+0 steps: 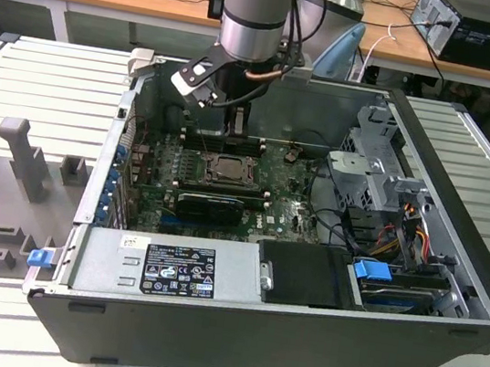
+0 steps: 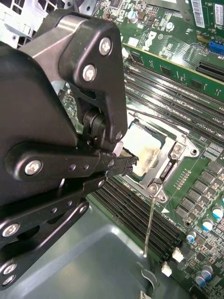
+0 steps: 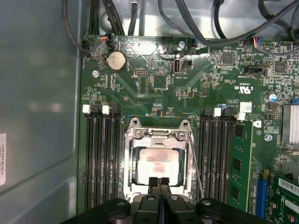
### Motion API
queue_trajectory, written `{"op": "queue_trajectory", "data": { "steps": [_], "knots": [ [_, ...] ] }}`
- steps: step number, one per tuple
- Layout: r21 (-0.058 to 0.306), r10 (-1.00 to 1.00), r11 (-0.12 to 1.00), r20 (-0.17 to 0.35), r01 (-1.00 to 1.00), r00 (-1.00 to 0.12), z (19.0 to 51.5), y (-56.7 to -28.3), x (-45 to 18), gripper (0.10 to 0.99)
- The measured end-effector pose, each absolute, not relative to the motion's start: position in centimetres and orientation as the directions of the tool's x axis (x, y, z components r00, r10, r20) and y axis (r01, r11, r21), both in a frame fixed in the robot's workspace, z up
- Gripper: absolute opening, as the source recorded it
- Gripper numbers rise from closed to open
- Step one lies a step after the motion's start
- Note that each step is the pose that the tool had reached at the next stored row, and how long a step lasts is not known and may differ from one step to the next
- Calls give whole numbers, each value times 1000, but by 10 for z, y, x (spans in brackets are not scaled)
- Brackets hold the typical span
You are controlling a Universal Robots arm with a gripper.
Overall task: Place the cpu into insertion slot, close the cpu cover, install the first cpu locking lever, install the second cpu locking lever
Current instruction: 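Install the first cpu locking lever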
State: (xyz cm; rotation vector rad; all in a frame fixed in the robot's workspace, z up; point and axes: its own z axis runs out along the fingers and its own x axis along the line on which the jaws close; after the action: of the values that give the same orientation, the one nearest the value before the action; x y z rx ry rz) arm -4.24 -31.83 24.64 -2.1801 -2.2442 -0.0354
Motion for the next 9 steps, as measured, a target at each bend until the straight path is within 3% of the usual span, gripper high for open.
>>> {"op": "queue_trajectory", "data": {
  "steps": [9],
  "knots": [
    [7, 999, 29, 25, 1000, -29, 248, -318, -42, 106]
  ]
}}
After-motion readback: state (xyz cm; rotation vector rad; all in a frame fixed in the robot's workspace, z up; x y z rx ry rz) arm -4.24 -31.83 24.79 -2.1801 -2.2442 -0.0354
